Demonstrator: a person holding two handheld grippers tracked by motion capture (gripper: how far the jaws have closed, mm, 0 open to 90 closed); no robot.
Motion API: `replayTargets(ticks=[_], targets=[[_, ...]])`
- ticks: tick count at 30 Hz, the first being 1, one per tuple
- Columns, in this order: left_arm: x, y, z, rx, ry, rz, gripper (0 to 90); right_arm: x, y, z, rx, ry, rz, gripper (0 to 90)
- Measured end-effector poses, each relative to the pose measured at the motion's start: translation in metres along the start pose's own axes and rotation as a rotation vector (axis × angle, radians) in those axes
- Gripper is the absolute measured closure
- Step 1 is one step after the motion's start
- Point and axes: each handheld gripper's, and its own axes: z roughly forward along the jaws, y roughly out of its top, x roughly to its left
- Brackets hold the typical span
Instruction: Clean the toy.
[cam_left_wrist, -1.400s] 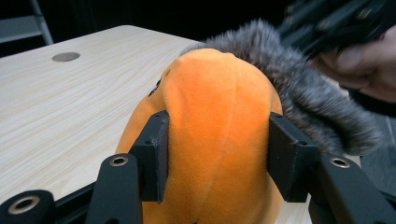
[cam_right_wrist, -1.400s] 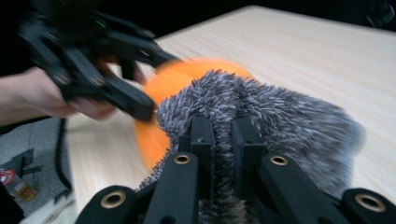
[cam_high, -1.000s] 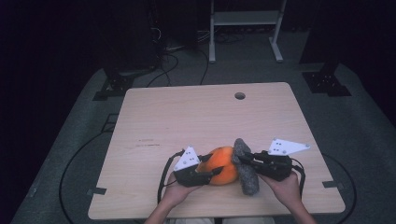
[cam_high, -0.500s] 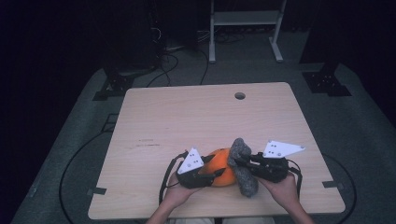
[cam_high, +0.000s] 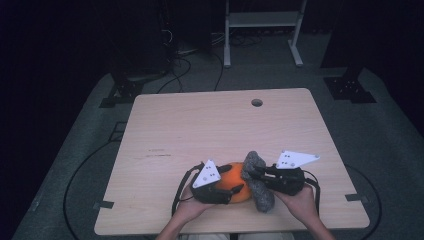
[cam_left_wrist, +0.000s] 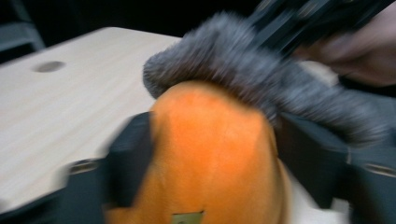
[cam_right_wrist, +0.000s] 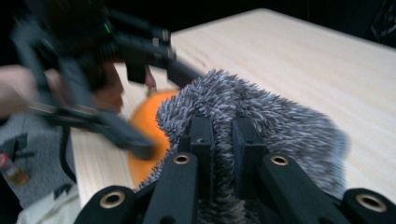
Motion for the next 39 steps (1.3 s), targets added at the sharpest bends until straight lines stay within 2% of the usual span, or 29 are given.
replayTargets(ticks=[1, 2, 3, 4, 5, 6, 7, 8, 9, 10, 11, 13, 15, 16, 17, 19, 20, 22, 25, 26, 27, 29, 30, 34, 36, 37, 38, 39], targets=[[0.003, -0.001, 0.000, 0.009, -0.017, -0.023, 17.0, -0.002, -0.003, 0.002, 0.010, -0.001, 0.008, 80.4], [0.005, -0.003, -0.001, 0.024, -0.001, -0.020, 14.9, -0.004, -0.006, 0.003, 0.010, 0.000, 0.022, 80.3], [0.008, -0.007, -0.001, 0.052, 0.017, 0.002, 14.3, -0.010, -0.008, 0.000, 0.006, -0.008, 0.043, 80.3], [0.009, -0.009, -0.001, 0.067, 0.021, 0.013, 15.5, -0.012, -0.010, 0.000, 0.005, -0.011, 0.052, 80.3], [0.009, -0.009, -0.001, 0.067, 0.021, 0.013, 18.2, -0.012, -0.010, 0.000, 0.005, -0.011, 0.052, 80.3], [0.010, -0.010, 0.000, 0.076, 0.026, 0.033, 18.2, -0.016, -0.012, -0.001, 0.005, -0.012, 0.062, 80.4], [0.012, -0.011, 0.000, 0.072, 0.013, 0.011, 20.3, -0.026, -0.020, 0.000, 0.025, -0.030, 0.092, 80.1], [0.012, -0.012, 0.000, 0.067, 0.009, 0.002, 20.2, -0.031, -0.023, 0.000, 0.030, -0.032, 0.112, 79.8], [0.012, -0.012, 0.000, 0.067, 0.009, 0.002, 19.9, -0.031, -0.023, 0.000, 0.030, -0.032, 0.112, 79.8], [0.013, -0.013, -0.002, 0.062, 0.004, -0.004, 19.9, -0.036, -0.028, -0.001, 0.037, -0.031, 0.148, 79.8], [0.013, -0.013, -0.003, 0.058, 0.004, -0.002, 18.3, -0.043, -0.032, -0.004, 0.069, -0.068, 0.164, 80.0], [0.014, -0.014, -0.004, 0.056, 0.013, -0.004, 18.3, -0.042, -0.032, -0.006, 0.064, -0.070, 0.162, 80.2], [0.013, -0.015, -0.002, 0.054, 0.021, -0.004, 21.5, -0.030, -0.018, -0.014, -0.008, -0.043, 0.126, 80.2], [0.012, -0.014, 0.001, 0.051, 0.040, -0.003, 23.1, -0.024, -0.012, -0.016, -0.036, -0.022, 0.109, 80.2], [0.012, -0.014, 0.001, 0.051, 0.040, -0.003, 24.4, -0.024, -0.012, -0.016, -0.036, -0.022, 0.109, 80.2], [0.011, -0.013, 0.003, 0.043, 0.059, -0.005, 26.1, -0.010, -0.002, -0.014, -0.053, 0.003, 0.064, 80.2], [0.010, -0.013, 0.004, 0.038, 0.060, -0.003, 26.7, -0.004, -0.001, -0.006, -0.020, -0.002, 0.027, 80.2], [0.011, -0.012, 0.002, 0.037, 0.045, 0.007, 23.4, -0.006, -0.006, 0.000, 0.005, 0.001, 0.035, 80.2], [0.011, -0.012, 0.000, 0.031, 0.032, 0.007, 11.7, -0.012, -0.013, 0.003, 0.006, 0.003, 0.062, 80.2], [0.014, -0.016, -0.003, 0.064, 0.032, 0.021, 11.0, -0.018, -0.016, 0.000, -0.001, -0.009, 0.087, 80.2], [0.015, -0.019, -0.004, 0.080, 0.026, 0.028, 11.0, -0.019, -0.017, -0.001, 0.003, -0.014, 0.090, 80.2], [0.019, -0.024, 0.000, 0.113, 0.015, 0.013, 11.2, -0.024, -0.020, -0.003, -0.001, -0.020, 0.103, 80.2], [0.020, -0.026, 0.002, 0.107, 0.012, 0.013, 13.2, -0.026, -0.022, -0.003, -0.002, -0.020, 0.113, 80.2], [0.019, -0.024, 0.002, 0.073, 0.039, 0.034, 33.9, -0.040, -0.031, -0.005, 0.002, -0.045, 0.165, 80.2], [0.020, -0.024, 0.001, 0.071, 0.044, 0.039, 36.6, -0.043, -0.034, -0.007, 0.017, -0.063, 0.176, 80.2], [0.021, -0.024, -0.001, 0.068, 0.041, 0.030, 36.6, -0.046, -0.036, -0.009, 0.038, -0.084, 0.181, 80.2], [0.024, -0.025, -0.004, 0.059, 0.048, 0.001, 37.9, -0.051, -0.040, -0.015, 0.053, -0.114, 0.197, 80.2], [0.024, -0.024, -0.005, 0.043, 0.059, -0.008, 39.0, -0.051, -0.039, -0.018, 0.041, -0.120, 0.195, 80.2]])
